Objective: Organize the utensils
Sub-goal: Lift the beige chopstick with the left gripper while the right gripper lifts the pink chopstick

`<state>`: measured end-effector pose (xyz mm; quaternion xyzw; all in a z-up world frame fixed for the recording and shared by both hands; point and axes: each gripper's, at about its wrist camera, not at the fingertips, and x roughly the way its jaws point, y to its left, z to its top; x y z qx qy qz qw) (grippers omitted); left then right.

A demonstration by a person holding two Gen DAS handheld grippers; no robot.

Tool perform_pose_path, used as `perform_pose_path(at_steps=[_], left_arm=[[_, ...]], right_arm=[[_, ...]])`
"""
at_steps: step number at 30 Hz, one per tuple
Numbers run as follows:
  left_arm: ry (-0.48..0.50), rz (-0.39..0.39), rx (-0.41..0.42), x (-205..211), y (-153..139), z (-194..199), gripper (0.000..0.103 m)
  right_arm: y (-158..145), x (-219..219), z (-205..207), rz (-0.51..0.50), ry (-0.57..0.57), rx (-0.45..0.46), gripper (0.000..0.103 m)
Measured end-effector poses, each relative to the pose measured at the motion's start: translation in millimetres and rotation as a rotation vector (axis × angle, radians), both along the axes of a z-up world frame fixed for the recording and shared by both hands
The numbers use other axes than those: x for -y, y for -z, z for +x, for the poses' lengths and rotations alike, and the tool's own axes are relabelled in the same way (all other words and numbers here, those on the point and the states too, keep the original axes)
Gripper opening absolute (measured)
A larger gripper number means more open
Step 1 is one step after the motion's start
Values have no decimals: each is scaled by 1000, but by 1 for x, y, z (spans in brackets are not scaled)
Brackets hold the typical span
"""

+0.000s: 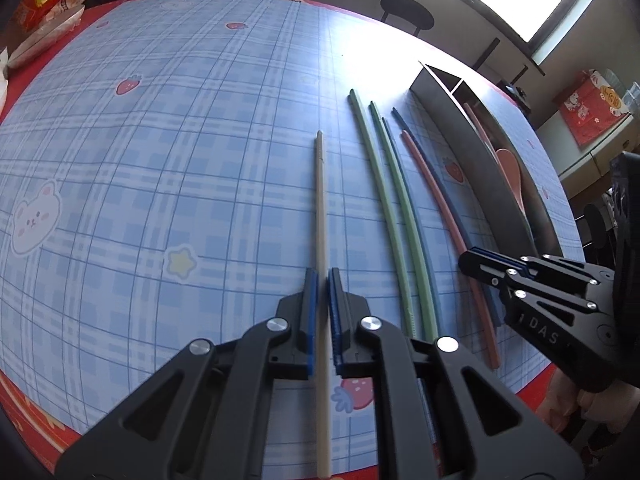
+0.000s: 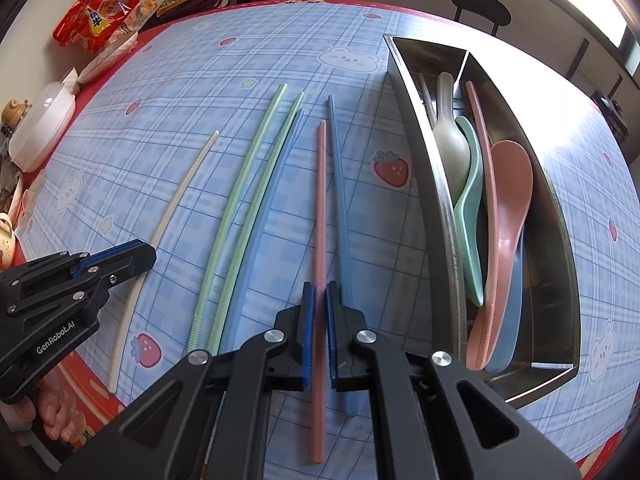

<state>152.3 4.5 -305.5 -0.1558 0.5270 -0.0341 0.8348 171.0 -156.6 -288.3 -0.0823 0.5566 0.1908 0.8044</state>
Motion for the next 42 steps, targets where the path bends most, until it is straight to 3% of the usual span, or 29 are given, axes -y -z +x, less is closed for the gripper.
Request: perform_pose_path(at_steps=[10, 24, 28, 35, 42], left_arm=[[-14, -42, -35, -10, 0, -22, 10], [-32, -86, -43, -21, 2, -30, 10], [-54, -149, -56, -29, 1, -31, 10], [-3, -172, 90, -38, -55, -37, 10], [-44, -233, 113, -39, -80, -33, 10]], right_arm=[[0, 4, -9, 89, 29, -69, 6], [1, 10, -22, 104, 7, -74, 6], [0, 12, -20, 120, 15, -93, 6], [-37, 25, -19, 252, 25, -29, 6], [-59, 41, -15, 285, 34, 20, 6]])
